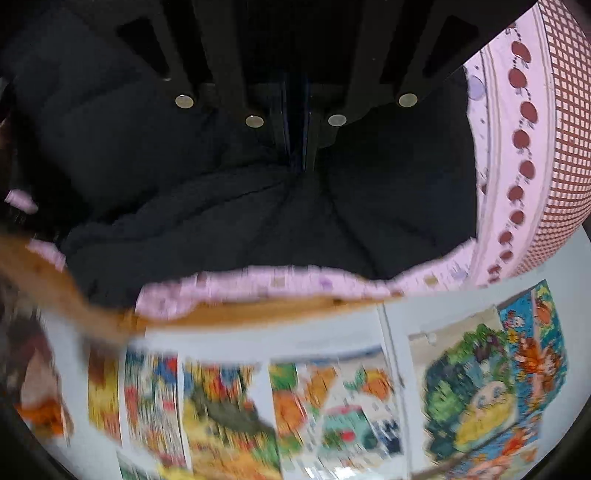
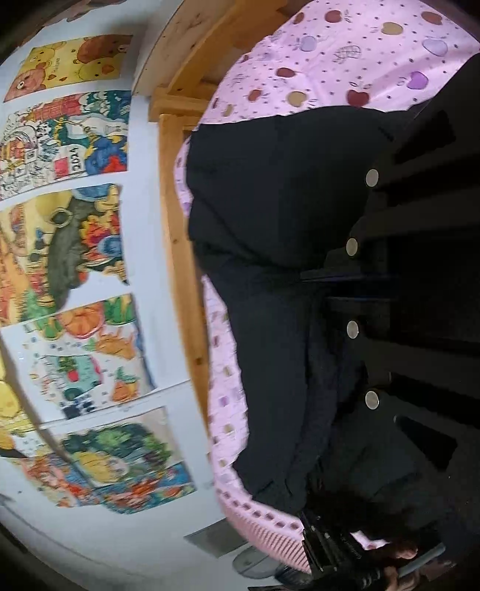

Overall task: Fold large clothes
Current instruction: 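Lift the hem with both tools and fold it toward the collar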

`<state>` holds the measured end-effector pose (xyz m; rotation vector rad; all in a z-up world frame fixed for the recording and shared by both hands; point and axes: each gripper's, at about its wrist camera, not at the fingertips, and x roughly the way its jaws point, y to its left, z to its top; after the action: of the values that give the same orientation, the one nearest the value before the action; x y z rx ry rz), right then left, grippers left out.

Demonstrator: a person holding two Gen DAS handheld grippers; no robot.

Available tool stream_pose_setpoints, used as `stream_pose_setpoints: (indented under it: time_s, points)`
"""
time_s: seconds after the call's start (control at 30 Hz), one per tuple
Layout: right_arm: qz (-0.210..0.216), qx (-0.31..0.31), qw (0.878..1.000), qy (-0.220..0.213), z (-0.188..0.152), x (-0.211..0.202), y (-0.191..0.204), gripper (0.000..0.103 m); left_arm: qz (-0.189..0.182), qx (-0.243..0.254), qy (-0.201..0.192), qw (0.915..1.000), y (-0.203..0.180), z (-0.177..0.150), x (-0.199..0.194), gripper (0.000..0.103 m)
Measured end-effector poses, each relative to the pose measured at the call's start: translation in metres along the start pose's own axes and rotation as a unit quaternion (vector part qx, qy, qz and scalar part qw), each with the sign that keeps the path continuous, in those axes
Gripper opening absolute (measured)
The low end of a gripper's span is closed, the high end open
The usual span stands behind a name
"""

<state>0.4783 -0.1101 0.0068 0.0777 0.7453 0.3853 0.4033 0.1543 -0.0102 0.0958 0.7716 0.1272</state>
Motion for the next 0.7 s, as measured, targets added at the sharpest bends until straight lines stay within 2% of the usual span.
stream_pose_setpoints:
  time_s: [0.1,0.2,0.37,0.53,0.7]
  points:
    - [-0.012,0.004,1.000,0.028,-0.010,0.018,-0.004,0.005,0.013,0.021,0.022,0.9994,-0.008,-0.006,0.015,0.006]
    - [-0.020,0.004,0.999,0.040,-0.018,0.031,-0.005,0.005,0.021,0.038,0.026,0.9987,-0.013,-0.011,0.025,0.006]
    - [-0.027,0.002,0.999,0.042,-0.028,0.045,-0.003,0.005,0.029,0.040,0.011,0.9987,-0.015,-0.022,0.032,0.006]
    - [-0.028,0.007,0.999,0.038,-0.034,0.051,-0.003,0.005,0.063,0.069,-0.005,0.9956,-0.029,-0.030,0.034,0.007]
    - [-0.039,-0.006,0.999,0.017,-0.033,0.029,0.003,0.008,0.065,0.073,-0.023,0.9949,-0.028,-0.028,0.016,0.009]
